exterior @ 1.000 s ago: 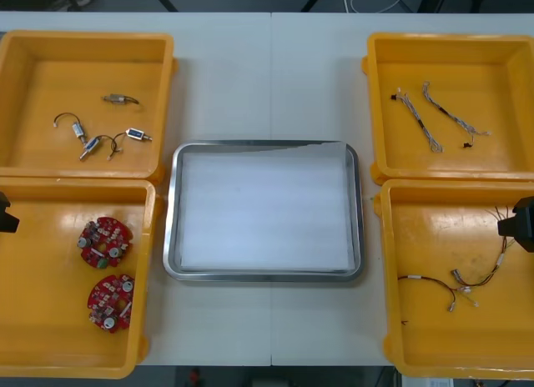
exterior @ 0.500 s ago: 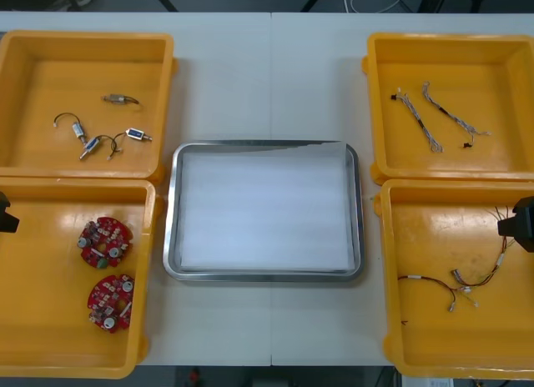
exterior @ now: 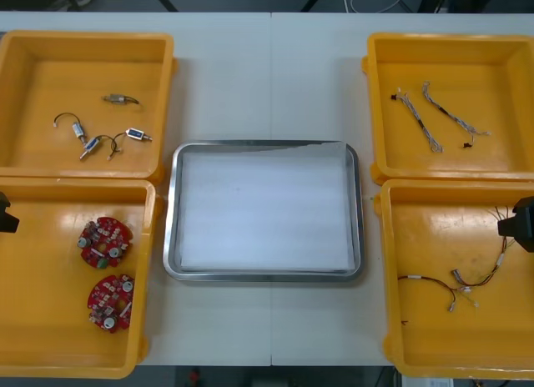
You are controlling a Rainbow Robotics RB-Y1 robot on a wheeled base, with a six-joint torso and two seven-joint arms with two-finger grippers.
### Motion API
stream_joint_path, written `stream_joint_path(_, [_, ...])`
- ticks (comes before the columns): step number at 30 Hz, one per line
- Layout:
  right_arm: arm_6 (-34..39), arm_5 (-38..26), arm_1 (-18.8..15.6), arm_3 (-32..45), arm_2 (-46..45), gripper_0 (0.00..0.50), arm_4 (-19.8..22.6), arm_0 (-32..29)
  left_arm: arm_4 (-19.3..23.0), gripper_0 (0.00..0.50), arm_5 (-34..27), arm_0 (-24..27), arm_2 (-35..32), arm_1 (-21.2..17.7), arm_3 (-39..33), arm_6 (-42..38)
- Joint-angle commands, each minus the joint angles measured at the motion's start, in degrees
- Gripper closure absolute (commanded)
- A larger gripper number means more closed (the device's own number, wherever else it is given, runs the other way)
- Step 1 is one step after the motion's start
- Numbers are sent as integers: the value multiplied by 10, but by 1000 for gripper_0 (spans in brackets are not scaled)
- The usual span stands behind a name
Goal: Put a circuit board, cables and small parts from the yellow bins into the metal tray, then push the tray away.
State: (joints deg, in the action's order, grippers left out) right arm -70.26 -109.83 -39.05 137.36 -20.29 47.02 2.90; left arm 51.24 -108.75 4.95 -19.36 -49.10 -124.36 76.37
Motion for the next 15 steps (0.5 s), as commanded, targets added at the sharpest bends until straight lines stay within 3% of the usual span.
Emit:
stream_joint_path(1, [18, -2, -19, 3, 7, 0, 4, 11, -5, 0, -2, -9, -18, 6, -13, 37])
stream_joint_path(15, [18, -2, -19, 3, 7, 0, 4, 11, -5, 0, -2, -9, -18, 6, -13, 37])
